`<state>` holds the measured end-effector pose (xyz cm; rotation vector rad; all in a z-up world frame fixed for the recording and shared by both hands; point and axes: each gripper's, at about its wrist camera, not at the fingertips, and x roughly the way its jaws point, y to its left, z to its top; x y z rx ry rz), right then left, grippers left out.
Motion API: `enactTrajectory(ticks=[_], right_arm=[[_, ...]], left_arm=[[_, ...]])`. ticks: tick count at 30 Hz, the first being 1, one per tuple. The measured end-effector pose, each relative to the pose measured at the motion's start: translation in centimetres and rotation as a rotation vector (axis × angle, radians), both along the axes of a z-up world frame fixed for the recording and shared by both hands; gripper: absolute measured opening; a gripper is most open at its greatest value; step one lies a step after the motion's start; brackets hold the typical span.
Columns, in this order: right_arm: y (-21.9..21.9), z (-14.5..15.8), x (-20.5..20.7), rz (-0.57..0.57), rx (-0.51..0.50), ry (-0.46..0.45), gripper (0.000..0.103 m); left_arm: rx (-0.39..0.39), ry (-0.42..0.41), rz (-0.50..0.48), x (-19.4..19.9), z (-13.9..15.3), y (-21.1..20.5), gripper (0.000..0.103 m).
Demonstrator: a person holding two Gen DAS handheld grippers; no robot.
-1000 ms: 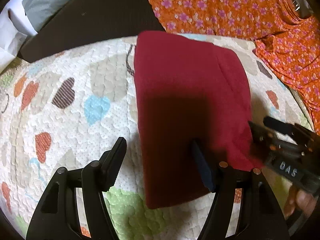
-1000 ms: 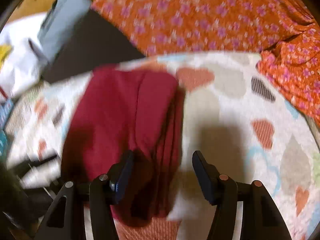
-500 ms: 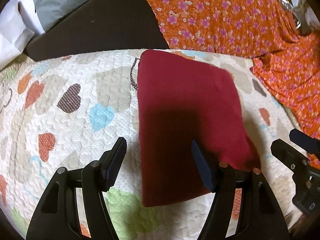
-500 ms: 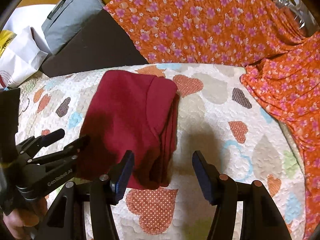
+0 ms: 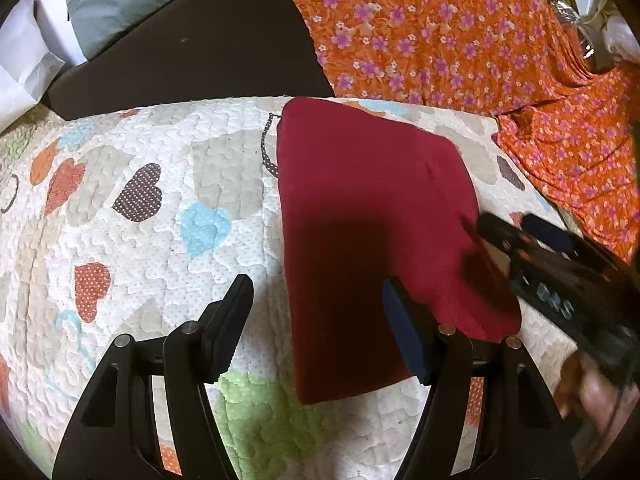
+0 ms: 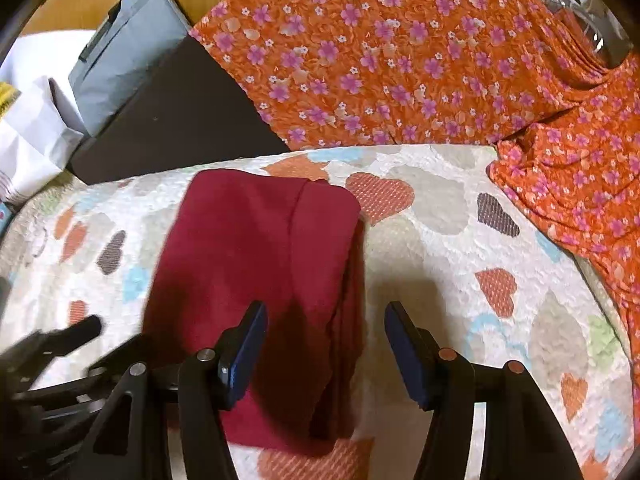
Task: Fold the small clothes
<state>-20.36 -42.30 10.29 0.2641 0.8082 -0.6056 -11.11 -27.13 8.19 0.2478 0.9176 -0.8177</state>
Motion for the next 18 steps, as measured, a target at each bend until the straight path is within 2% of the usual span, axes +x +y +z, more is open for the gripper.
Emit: enactTrajectory(ticks=[5,9,11,18], right_arm=[[-0.7,-0.8,0.5,0.0,-0.052,-0.023,0.059],[-1.0,-1.1,0.5,0.008,-0.056,-0.062,0.059],[-1.0,-1.4,0.6,0.009,-0.063,-0.049,0.059],[-1.6,-2.7,0.6,0.005,-0.01,-0.065,0.059]], left_arm=[[-0.017,0.027,-0.01,0.3,-0.6,-0.2,0.067],[-0.043,0.046,-0.012,0.8,-0.7,-0.9,0.067],[-0.046,0.051,-0.015,0.9,-0.8,-1.3,0.067],[-0.016,0.064,-0.031,0.9,-1.7,-1.9,0.067]])
